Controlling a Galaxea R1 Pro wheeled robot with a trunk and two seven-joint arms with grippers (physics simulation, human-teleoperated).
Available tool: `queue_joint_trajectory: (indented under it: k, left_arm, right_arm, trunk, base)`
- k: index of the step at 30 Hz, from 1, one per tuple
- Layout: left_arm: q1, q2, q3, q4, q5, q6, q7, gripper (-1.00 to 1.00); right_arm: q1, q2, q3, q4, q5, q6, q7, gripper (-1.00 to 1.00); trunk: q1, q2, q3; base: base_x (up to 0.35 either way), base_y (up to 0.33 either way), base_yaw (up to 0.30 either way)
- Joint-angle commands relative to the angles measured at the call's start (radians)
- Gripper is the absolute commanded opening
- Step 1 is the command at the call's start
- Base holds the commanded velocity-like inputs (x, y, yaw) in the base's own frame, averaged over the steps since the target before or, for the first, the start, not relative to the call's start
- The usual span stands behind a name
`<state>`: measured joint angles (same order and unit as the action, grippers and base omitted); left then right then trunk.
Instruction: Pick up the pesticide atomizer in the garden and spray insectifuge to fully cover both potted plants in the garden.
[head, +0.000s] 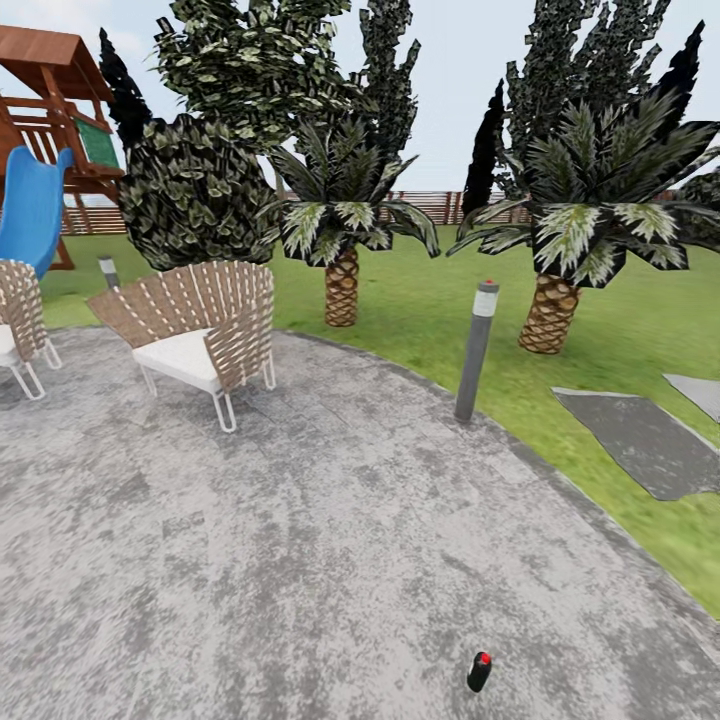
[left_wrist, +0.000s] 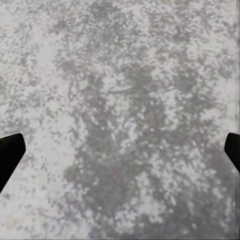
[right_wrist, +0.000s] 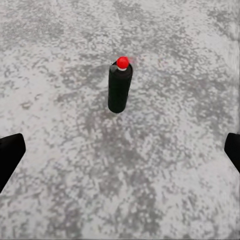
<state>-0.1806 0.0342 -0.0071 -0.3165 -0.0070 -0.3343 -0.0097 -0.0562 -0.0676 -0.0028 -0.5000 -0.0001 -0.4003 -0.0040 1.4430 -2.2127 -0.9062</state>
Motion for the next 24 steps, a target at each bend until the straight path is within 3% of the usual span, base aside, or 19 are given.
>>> queue_joint_trajectory:
  k: [1,7,24]
  left_arm:
    - [0.000,0.001,-0.001,0.000,-0.001,-0.003,-0.001,1.00]
    - [0.000,0.001,-0.001,0.000,-0.001,-0.003,-0.001,1.00]
    - [0.000,0.001,-0.001,0.000,-0.001,-0.003,-0.001,1.00]
  right_arm:
    - [-0.001,0.000,0.000,0.001,0.000,-0.003,0.000,1.00]
    - [-0.001,0.000,0.000,0.001,0.000,-0.003,0.001,1.00]
    - [-0.001,0.000,0.000,0.001,0.000,-0.003,0.001,1.00]
  trunk:
    - [0.000,0.000,-0.001]
    - [0.000,0.000,-0.001]
    - [0.000,0.000,-0.001]
  base:
    - [0.000,-0.272,0.000]
    - [0.000,-0.272,-0.157]
    - [0.000,-0.272,-0.256]
